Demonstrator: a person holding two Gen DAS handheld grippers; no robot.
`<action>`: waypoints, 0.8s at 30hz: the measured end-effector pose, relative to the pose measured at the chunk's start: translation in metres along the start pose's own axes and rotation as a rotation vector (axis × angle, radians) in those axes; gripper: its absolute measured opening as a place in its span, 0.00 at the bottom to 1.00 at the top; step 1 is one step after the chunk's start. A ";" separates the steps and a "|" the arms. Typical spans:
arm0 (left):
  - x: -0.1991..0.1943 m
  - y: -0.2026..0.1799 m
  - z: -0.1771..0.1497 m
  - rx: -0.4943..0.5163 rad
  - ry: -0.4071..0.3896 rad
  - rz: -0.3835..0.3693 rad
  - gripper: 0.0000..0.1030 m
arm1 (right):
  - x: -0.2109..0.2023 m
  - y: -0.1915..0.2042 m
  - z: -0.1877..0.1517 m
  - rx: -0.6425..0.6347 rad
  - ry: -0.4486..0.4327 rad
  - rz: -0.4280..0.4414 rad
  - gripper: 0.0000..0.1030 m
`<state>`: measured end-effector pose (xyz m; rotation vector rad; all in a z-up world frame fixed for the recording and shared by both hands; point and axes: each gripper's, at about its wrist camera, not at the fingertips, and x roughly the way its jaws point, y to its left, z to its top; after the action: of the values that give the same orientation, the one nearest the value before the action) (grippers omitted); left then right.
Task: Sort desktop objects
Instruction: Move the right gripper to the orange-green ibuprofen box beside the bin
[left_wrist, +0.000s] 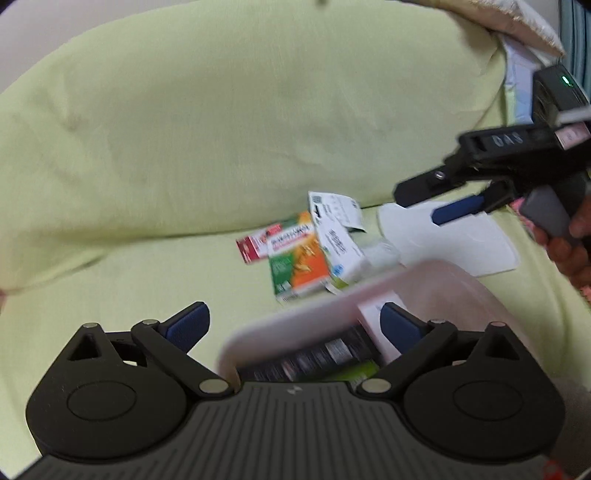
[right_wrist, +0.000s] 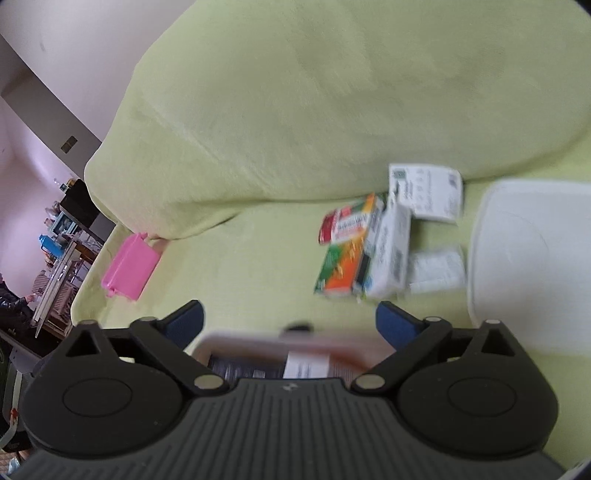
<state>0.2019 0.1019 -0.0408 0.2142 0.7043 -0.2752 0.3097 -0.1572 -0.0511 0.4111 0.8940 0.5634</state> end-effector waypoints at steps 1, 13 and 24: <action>0.009 0.003 0.007 0.012 0.003 -0.001 0.93 | 0.012 -0.004 0.010 0.005 0.012 0.003 0.87; 0.138 0.047 0.048 0.059 0.179 -0.073 0.76 | 0.142 -0.061 0.090 0.039 0.123 -0.090 0.58; 0.216 0.053 0.042 0.138 0.296 -0.096 0.76 | 0.194 -0.087 0.096 0.063 0.214 -0.114 0.57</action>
<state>0.4017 0.1022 -0.1469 0.3577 0.9918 -0.3885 0.5100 -0.1157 -0.1636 0.3578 1.1358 0.4807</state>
